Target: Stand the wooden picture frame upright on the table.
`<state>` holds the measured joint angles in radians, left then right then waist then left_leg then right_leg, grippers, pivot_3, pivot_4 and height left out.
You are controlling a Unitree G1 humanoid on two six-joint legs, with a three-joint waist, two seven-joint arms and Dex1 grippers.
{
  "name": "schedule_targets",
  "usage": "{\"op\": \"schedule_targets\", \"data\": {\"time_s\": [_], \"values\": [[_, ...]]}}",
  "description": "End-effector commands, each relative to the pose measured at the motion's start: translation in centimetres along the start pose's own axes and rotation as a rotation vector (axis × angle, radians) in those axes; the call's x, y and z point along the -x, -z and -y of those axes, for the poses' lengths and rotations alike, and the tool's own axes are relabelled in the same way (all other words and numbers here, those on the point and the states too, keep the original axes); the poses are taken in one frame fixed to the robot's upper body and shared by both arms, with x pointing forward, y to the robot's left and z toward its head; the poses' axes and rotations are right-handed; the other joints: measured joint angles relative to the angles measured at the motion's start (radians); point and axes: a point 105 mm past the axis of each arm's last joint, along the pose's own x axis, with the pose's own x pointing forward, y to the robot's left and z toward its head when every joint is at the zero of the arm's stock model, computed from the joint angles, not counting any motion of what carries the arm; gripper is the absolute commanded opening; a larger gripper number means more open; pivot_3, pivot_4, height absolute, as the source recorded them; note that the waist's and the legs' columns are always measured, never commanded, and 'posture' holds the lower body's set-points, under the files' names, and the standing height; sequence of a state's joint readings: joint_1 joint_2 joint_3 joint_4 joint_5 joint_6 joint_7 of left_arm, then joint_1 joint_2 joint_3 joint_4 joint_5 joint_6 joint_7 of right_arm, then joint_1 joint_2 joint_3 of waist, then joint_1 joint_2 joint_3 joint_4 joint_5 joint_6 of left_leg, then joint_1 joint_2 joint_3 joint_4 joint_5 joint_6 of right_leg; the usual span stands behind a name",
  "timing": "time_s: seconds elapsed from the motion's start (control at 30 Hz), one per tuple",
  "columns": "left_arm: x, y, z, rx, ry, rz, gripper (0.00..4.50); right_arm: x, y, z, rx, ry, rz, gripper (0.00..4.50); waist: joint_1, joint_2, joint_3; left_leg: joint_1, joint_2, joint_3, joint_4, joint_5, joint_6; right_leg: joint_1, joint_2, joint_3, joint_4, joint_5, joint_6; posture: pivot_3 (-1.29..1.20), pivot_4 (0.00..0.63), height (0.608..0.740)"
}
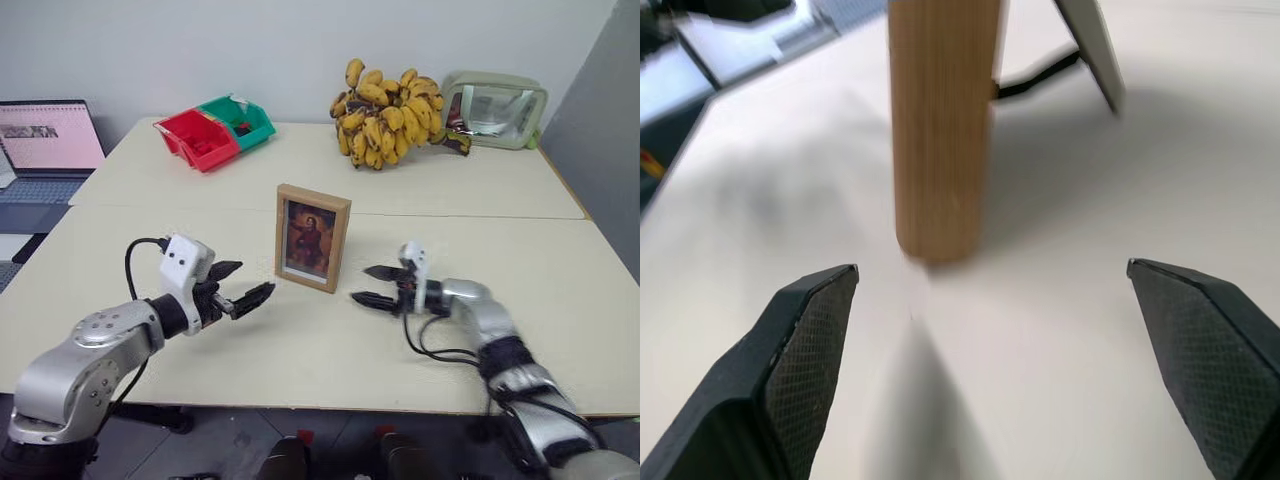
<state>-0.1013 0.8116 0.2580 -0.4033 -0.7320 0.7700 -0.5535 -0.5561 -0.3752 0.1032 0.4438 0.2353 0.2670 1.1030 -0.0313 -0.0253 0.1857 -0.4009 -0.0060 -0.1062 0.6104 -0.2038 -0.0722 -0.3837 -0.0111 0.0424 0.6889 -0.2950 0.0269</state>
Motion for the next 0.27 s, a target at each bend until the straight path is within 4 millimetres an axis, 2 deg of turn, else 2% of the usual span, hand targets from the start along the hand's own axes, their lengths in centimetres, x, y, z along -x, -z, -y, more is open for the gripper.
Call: {"op": "schedule_targets", "data": {"time_s": [0.03,0.1,0.17,0.27], "values": [[1.1,-1.6,-1.8,-0.023,-0.023,0.025,4.5,2.7,-2.5,-1.0,0.098,0.042,-0.039,4.48,-0.001,0.0,0.0,0.0,0.0,0.0,0.0,0.0,0.0,0.0,0.0,0.0,0.0,0.0,0.0,0.0,0.15,0.74],[1.5,-2.1,-3.0,-0.037,-0.036,0.008,4.5,3.4,-4.9,-2.0,0.126,0.064,-0.041,4.48,-0.01,0.001,0.001,0.0,0.0,0.0,0.0,0.0,0.0,-0.001,0.001,0.0,0.0,0.0,0.0,0.0,0.15,0.74],[1.8,-2.6,-3.9,-0.046,-0.039,-0.005,4.5,3.3,-7.9,-3.4,0.05,0.067,0.028,4.48,-0.02,0.001,0.001,-0.001,0.0,0.002,0.0,0.0,0.0,-0.003,0.001,0.002,0.001,0.0,0.0,0.0,0.15,0.74],[2.0,-3.3,-4.3,-0.064,-0.022,-0.014,4.5,3.0,-9.9,-4.9,0.007,0.057,0.045,4.48,-0.03,0.002,0.001,0.0,0.002,0.002,-0.001,0.0,0.0,-0.004,0.003,0.002,0.003,-0.001,-0.002,0.0,0.15,0.74]]}}
